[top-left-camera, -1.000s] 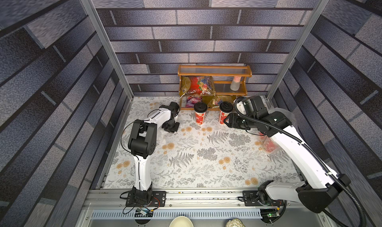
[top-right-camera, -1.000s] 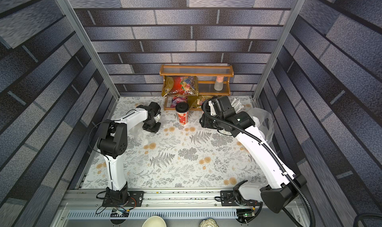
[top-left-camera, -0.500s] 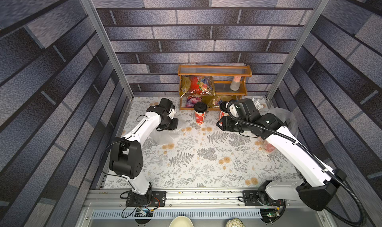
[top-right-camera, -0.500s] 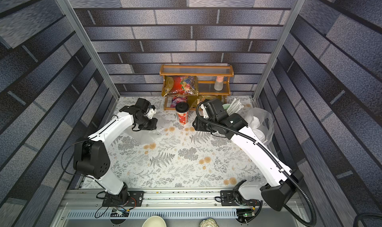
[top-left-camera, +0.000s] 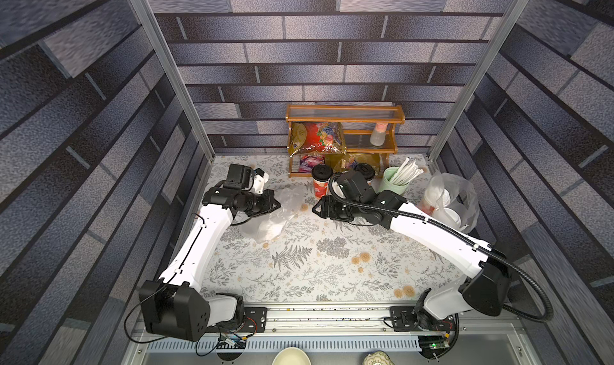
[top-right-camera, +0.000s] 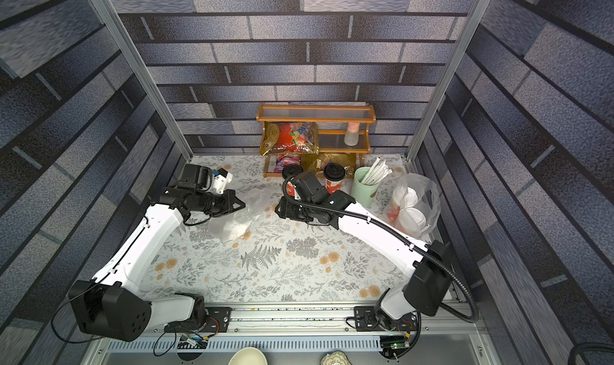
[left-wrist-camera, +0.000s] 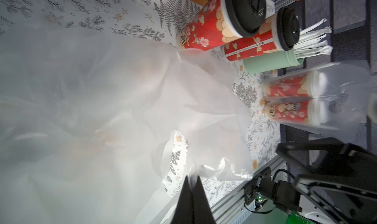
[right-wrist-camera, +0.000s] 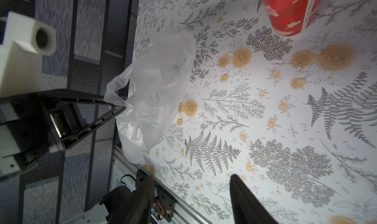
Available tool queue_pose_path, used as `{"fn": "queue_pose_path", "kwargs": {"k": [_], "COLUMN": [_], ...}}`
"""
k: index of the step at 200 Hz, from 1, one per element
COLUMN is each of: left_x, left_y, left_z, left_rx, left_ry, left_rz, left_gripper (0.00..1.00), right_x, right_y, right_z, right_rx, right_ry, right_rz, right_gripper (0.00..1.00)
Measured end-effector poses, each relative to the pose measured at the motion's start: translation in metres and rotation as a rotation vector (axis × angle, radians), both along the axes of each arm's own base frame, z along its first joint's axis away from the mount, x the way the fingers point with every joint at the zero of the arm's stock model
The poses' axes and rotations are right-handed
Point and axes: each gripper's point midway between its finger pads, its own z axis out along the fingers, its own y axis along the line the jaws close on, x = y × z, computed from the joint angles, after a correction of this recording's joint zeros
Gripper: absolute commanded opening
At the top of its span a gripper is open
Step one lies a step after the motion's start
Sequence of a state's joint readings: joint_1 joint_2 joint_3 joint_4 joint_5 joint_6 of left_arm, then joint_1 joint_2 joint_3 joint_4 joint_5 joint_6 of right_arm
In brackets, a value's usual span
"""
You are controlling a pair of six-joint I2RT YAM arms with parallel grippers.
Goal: Pack milk tea into plastic carrier bags
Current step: Adjust the plastic carrier bag at the center of the board.
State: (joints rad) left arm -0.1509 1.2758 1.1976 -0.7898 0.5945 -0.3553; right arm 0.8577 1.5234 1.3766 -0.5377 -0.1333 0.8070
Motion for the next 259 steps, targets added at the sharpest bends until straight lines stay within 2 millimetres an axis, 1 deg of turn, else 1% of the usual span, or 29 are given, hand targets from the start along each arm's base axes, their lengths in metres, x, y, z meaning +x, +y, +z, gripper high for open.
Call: {"fn": "queue_pose_path", "kwargs": {"k": [26,59,73,111,124,137,159,182,197,214,225,250,259], "left_x": [-0.006,-0.007,-0.007,-0.01,-0.01,-0.011,-0.012,-0.014,-0.015,-0.015,-0.016,-0.016,-0.016], "left_y": [-0.008,-0.013,-0.014,-0.022,-0.025,-0.027,-0.027,-0.026,-0.025,-0.024,-0.023,-0.02,-0.019], "left_z": [0.0,-0.001,-0.001,-0.002,0.0,0.001,0.004,0.009,0.01,0.009,0.008,0.006,0.006], "left_rx": [-0.071,-0.115,-0.13,-0.162,-0.166,-0.168,-0.169,-0.168,-0.164,-0.157,-0.15,-0.144,-0.143], "left_ry": [0.02,0.03,0.035,0.036,0.029,0.025,0.014,-0.007,-0.009,-0.007,-0.002,0.007,0.009], "left_rz": [-0.001,-0.004,-0.003,-0.022,-0.029,-0.036,-0.038,-0.036,-0.033,-0.027,-0.022,-0.013,-0.009], "left_gripper": [0.0,0.0,0.0,0.0,0.0,0.0,0.0,0.0,0.0,0.0,0.0,0.0,0.0], "right_x": [0.008,0.019,0.023,0.032,0.035,0.036,0.031,0.026,0.017,0.009,0.004,-0.006,-0.008], "right_y": [0.022,0.044,0.051,0.067,0.074,0.078,0.071,0.062,0.05,0.037,0.03,0.015,0.012], "right_z": [-0.019,-0.043,-0.048,-0.05,-0.055,-0.064,-0.08,-0.085,-0.089,-0.088,-0.086,-0.081,-0.079], "right_rx": [0.032,0.05,0.052,0.064,0.06,0.044,-0.014,-0.046,-0.073,-0.089,-0.093,-0.091,-0.089], "right_ry": [0.062,0.145,0.161,0.175,0.183,0.197,0.23,0.238,0.246,0.246,0.242,0.242,0.242], "right_rz": [-0.035,-0.072,-0.078,-0.07,-0.065,-0.062,-0.061,-0.065,-0.067,-0.071,-0.074,-0.088,-0.09], "right_gripper": [0.69,0.7,0.7,0.69,0.67,0.64,0.57,0.51,0.44,0.36,0.32,0.28,0.25]}}
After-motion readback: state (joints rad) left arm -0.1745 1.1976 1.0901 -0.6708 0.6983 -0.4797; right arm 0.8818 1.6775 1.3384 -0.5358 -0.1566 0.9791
